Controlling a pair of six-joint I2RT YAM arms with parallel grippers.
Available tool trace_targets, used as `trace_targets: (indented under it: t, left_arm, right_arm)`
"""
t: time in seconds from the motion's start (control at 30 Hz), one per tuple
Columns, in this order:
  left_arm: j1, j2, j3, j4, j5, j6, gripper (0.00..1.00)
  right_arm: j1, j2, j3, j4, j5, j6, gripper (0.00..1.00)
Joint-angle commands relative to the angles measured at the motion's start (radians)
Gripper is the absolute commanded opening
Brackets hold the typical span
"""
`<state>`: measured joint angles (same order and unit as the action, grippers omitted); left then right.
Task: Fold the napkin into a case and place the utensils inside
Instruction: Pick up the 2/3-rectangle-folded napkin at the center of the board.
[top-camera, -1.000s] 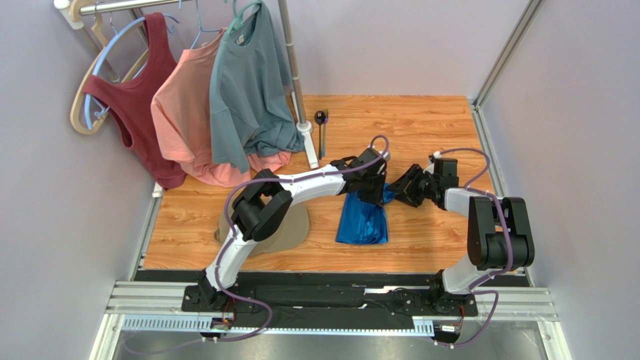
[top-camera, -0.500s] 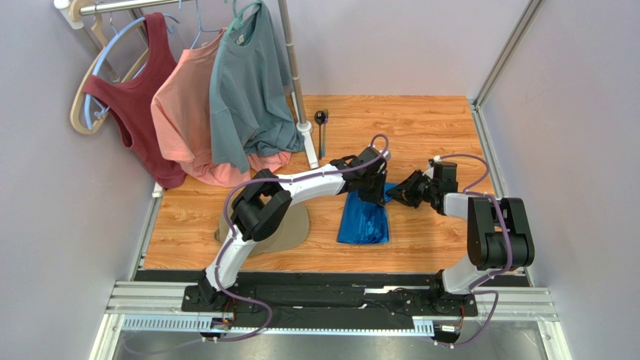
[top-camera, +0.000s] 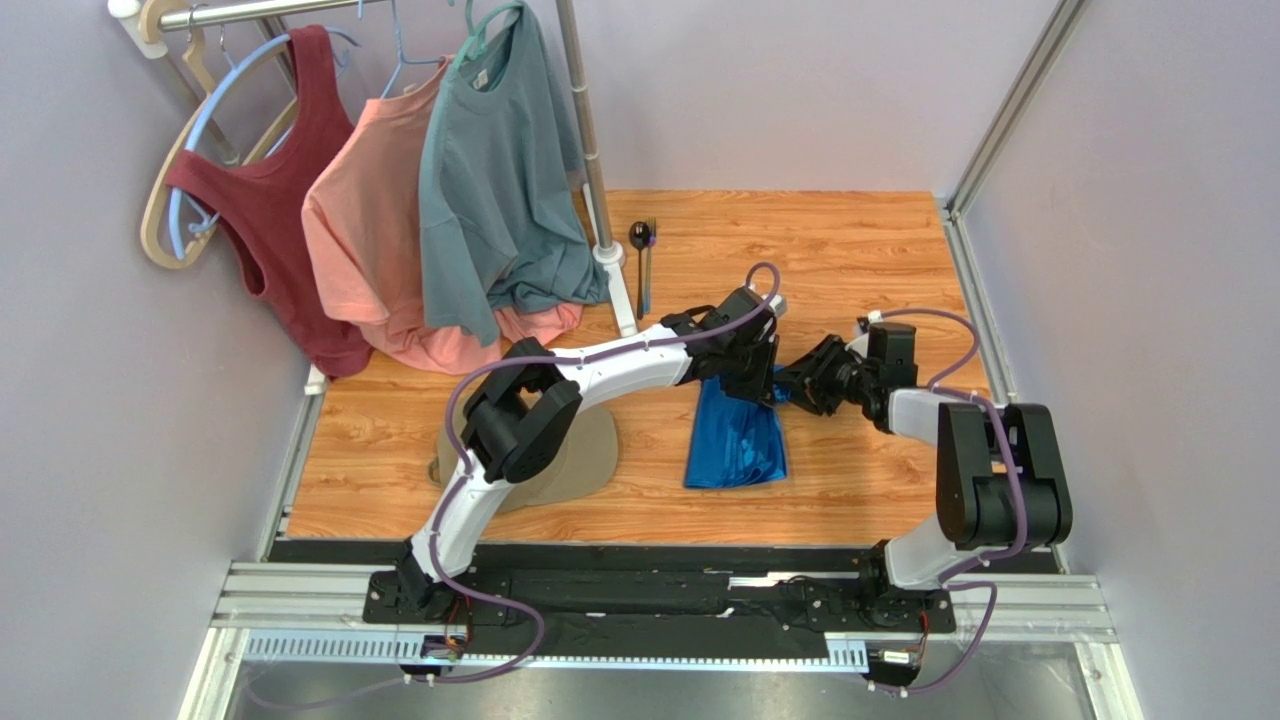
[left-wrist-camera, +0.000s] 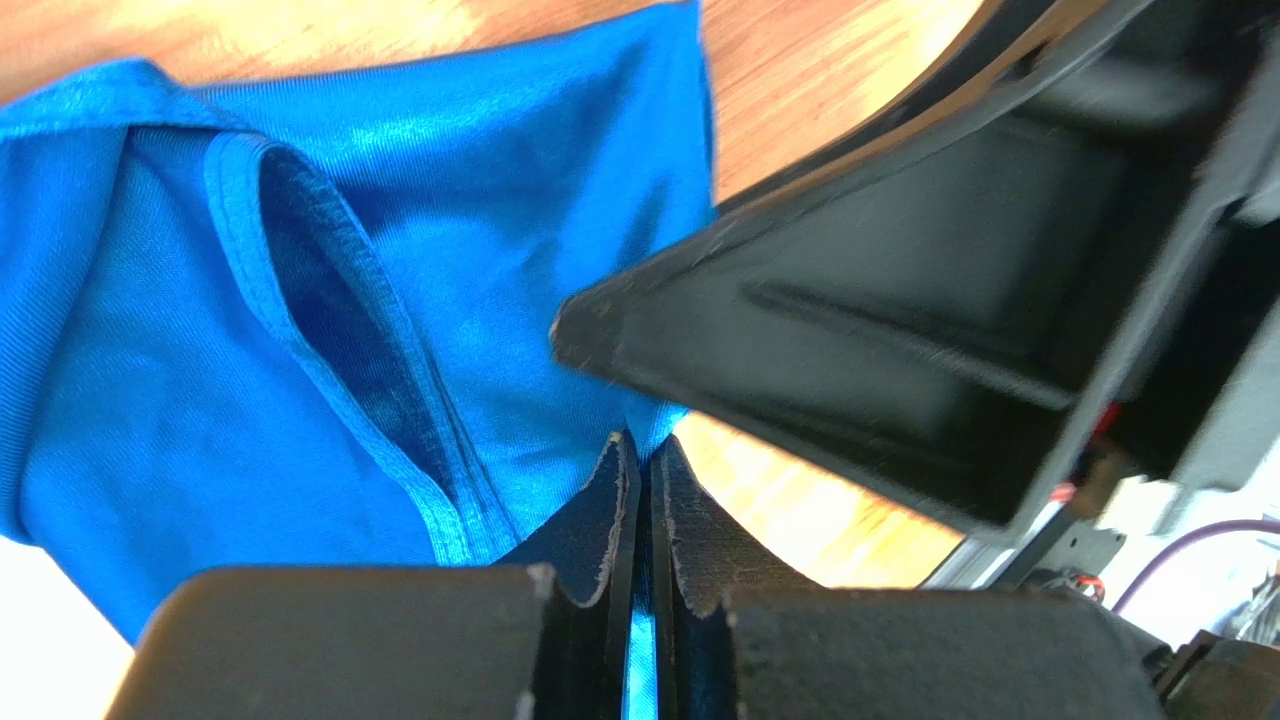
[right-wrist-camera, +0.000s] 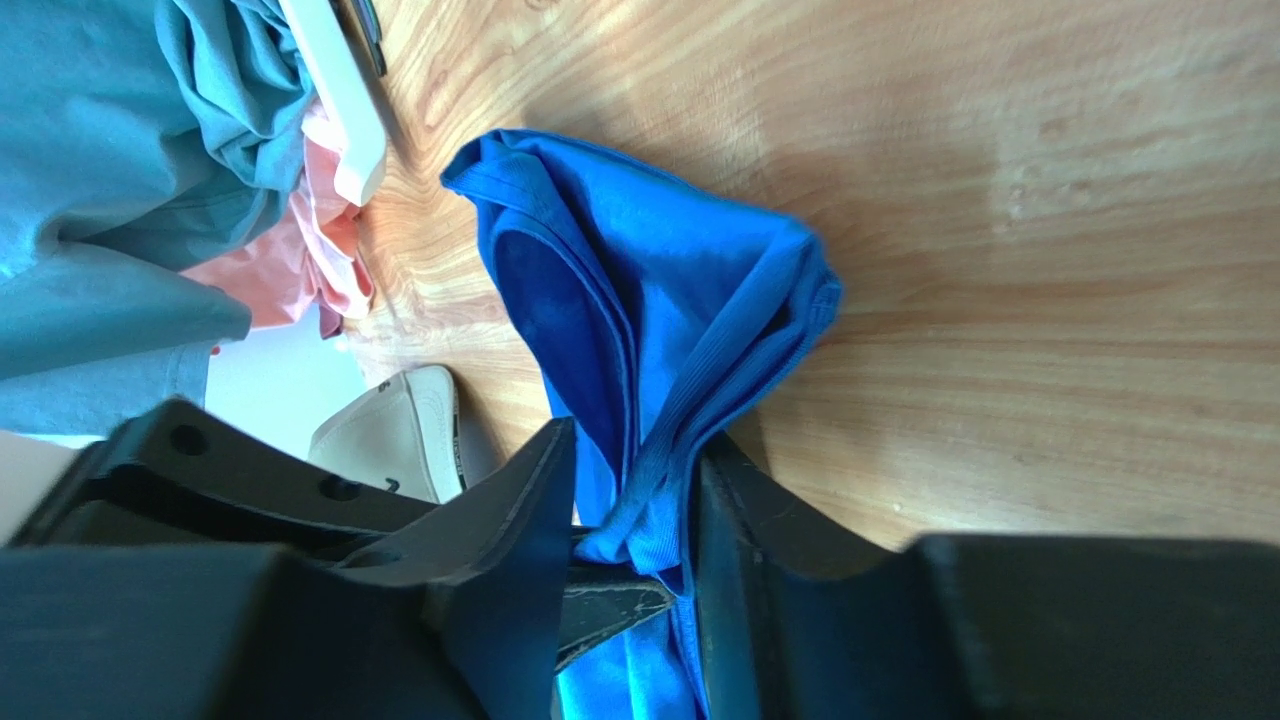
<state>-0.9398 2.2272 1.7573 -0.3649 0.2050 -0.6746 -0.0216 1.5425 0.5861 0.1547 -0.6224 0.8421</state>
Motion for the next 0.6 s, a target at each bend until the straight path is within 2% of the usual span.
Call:
trace_targets:
  t: [0.0, 0.07, 0.1, 0.17, 0.3, 0.5, 0.57]
  left_arm:
    - [-0.001, -0.017, 0.059, 0.011, 0.017, 0.015, 0.00]
    - [-0.001, -0.017, 0.057, 0.017, 0.037, 0.020, 0.02]
    - [-0.001, -0.018, 0.051, 0.035, 0.046, 0.021, 0.09]
    - [-0.001, -0.031, 0.027, 0.058, 0.082, 0.027, 0.19]
    - [-0.001, -0.070, -0.015, 0.072, 0.109, 0.061, 0.32]
    - [0.028, -0.179, -0.114, 0.073, 0.129, 0.078, 0.34]
    - [0.048, -0.221, -0.163, 0.073, 0.122, 0.063, 0.29]
  right_arm:
    - [0.017, -0.025, -0.028, 0.009, -0.030, 0.031, 0.39]
    - [0.017, -0.012, -0.026, 0.016, -0.033, 0.029, 0.36]
    - [0.017, -0.007, -0.023, 0.016, -0.034, 0.028, 0.28]
    - [0.017, 0.005, -0.019, 0.019, -0.028, 0.025, 0.19]
    - [0.017, 0.030, 0.004, -0.007, -0.017, -0.006, 0.03]
    - [0.017, 0.019, 0.052, -0.086, -0.005, -0.090, 0.00]
    - [0.017, 0.013, 0.066, -0.115, 0.006, -0.115, 0.00]
